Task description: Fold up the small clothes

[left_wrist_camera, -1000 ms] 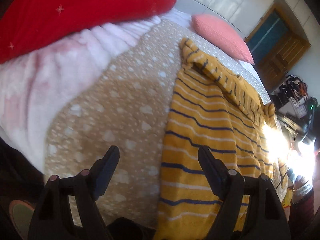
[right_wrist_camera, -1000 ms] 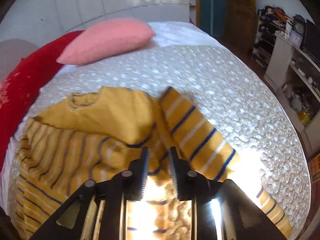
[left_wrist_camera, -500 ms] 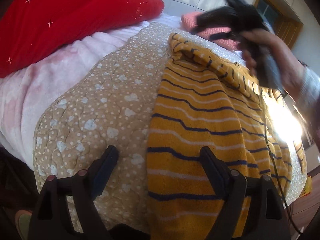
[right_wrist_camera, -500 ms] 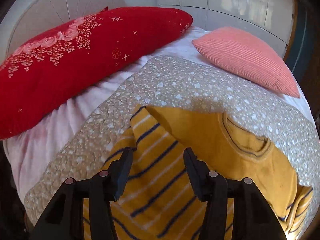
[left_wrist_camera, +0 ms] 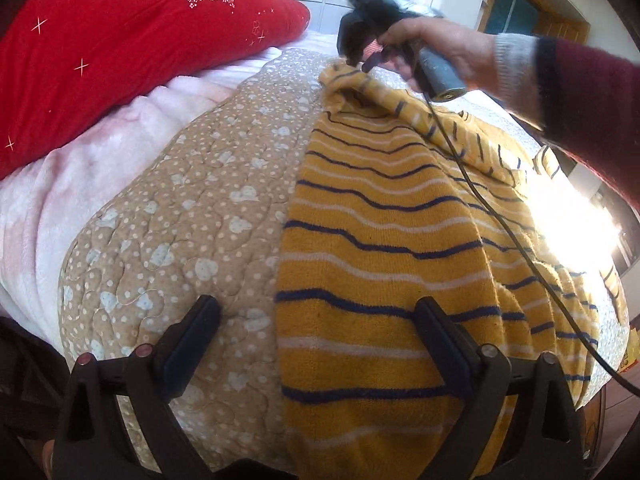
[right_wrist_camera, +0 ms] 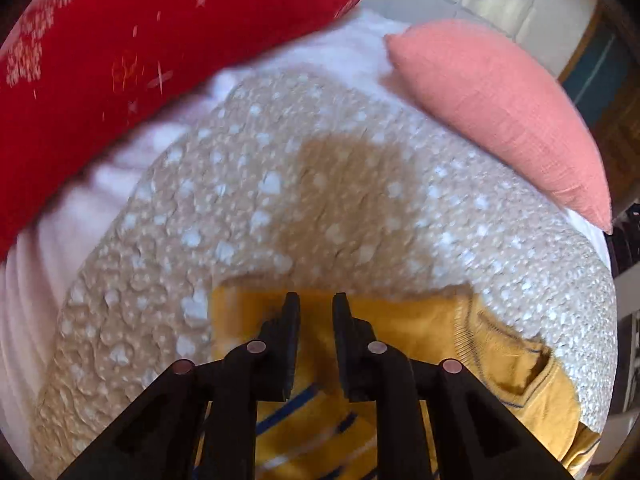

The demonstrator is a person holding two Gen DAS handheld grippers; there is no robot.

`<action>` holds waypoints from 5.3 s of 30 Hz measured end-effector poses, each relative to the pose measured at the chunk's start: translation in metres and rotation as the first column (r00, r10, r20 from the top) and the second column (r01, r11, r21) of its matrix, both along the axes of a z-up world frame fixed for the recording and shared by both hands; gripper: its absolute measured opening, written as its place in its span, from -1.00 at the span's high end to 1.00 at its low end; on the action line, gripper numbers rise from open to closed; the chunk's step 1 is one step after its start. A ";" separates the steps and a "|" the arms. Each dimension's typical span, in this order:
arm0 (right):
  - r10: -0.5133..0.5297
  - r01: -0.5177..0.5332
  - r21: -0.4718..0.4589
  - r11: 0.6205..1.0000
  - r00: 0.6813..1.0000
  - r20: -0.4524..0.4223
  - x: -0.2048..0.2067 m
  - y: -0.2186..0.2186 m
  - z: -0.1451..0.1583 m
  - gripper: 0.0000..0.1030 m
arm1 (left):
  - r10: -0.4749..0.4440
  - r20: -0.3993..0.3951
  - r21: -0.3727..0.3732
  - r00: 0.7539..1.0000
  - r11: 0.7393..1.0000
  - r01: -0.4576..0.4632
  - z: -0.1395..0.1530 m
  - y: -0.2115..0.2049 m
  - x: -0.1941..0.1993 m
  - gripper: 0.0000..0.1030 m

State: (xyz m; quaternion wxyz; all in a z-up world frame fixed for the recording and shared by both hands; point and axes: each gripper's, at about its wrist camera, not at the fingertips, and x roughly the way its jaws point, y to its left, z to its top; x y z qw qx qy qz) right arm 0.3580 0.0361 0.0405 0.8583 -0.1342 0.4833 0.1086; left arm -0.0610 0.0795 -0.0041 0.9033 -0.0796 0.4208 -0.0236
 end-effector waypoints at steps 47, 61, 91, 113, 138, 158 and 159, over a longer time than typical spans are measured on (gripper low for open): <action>-0.738 0.614 0.605 0.507 0.672 -0.063 -0.469 -0.545 -0.048 -0.25 | -0.144 -0.046 0.059 0.989 0.988 0.146 0.062 -0.125 -0.037 -0.90; -0.845 0.596 0.674 0.437 0.528 0.081 -0.471 -0.639 0.030 0.90 | -0.123 -0.016 0.067 0.992 0.990 0.124 0.074 -0.118 -0.035 -0.90; -0.056 0.070 0.463 0.884 0.997 -0.044 -0.148 -0.118 0.027 0.89 | 0.159 0.028 -0.080 0.987 0.984 -0.157 0.044 0.061 -0.061 -0.90; 0.060 -0.013 0.429 0.903 0.994 -0.096 -0.159 -0.099 -0.004 -0.04 | 0.170 -0.001 -0.139 0.985 0.976 -0.169 0.033 0.059 -0.054 -0.90; 0.049 0.037 0.570 0.821 0.990 -0.135 -0.161 -0.086 -0.015 0.73 | 0.146 -0.008 -0.107 0.989 0.984 -0.146 0.033 0.053 -0.057 -0.90; -0.305 0.401 0.761 0.509 0.911 -0.276 -0.366 -0.397 -0.067 -0.05 | 0.020 -0.128 -0.181 0.992 0.983 -0.044 0.007 0.034 -0.011 -0.91; -0.295 0.405 0.765 0.502 0.911 -0.288 -0.379 -0.401 -0.070 -0.05 | 0.021 -0.129 -0.174 0.991 0.984 -0.043 0.006 0.032 -0.008 -0.91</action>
